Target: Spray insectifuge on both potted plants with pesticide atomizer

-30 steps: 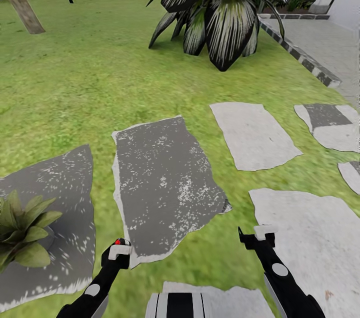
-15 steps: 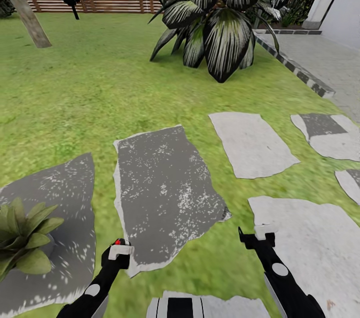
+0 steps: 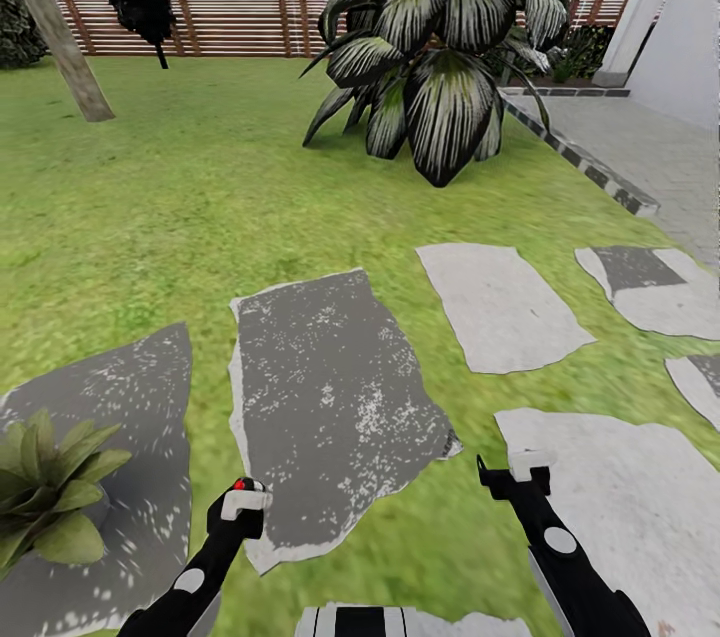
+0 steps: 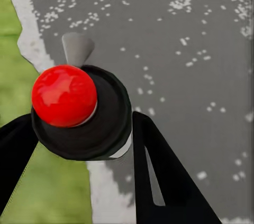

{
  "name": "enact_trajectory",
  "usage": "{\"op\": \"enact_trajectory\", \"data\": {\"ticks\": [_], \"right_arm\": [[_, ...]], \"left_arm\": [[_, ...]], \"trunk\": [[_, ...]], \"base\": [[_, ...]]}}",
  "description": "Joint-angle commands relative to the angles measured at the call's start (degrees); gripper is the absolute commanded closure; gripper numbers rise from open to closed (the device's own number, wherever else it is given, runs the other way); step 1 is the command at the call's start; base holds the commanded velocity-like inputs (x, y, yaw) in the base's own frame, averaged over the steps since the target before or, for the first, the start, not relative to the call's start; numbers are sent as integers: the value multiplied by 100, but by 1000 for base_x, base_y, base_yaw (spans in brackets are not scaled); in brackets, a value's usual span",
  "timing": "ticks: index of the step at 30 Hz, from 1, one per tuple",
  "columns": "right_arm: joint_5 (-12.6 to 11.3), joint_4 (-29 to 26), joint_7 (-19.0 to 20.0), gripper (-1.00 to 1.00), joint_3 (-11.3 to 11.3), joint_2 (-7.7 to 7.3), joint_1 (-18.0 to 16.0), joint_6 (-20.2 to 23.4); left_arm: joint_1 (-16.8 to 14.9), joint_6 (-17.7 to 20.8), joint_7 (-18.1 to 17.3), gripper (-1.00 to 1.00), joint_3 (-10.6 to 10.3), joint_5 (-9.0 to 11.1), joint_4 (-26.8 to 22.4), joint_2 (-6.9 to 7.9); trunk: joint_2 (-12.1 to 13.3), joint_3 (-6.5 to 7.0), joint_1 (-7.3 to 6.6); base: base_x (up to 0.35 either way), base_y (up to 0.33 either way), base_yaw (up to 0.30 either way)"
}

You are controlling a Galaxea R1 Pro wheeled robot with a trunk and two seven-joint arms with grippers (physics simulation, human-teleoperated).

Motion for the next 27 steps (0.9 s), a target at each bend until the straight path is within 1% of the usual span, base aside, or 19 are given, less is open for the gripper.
{"op": "enact_trajectory", "data": {"ticks": [1, 13, 17, 25, 27], "right_arm": [[60, 3, -23, -100, -2, 1, -2, -11], [59, -24, -32, -100, -8, 1, -1, -28], [73, 29, -34, -100, -27, -22, 16, -20], [69, 547, -87, -100, -28, -34, 24, -37], [66, 591, -142, -100, -28, -37, 24, -47]], "left_arm": [[-3, -17, 1, 100, -29, 29, 3, 4], [-4, 10, 1, 100, -24, 48, 3, 3], [-4, 37, -6, 100, -20, 60, 6, 3], [-4, 76, -40, 100, -20, 64, 6, 1], [-4, 79, -38, 100, -20, 62, 11, -4]], "trunk": [[0, 19, -3], [16, 285, -34], [22, 397, -45], [32, 645, -65], [113, 699, -109]], "base": [[0, 0, 0], [0, 0, 0], [0, 0, 0], [0, 0, 0], [0, 0, 0]]}}
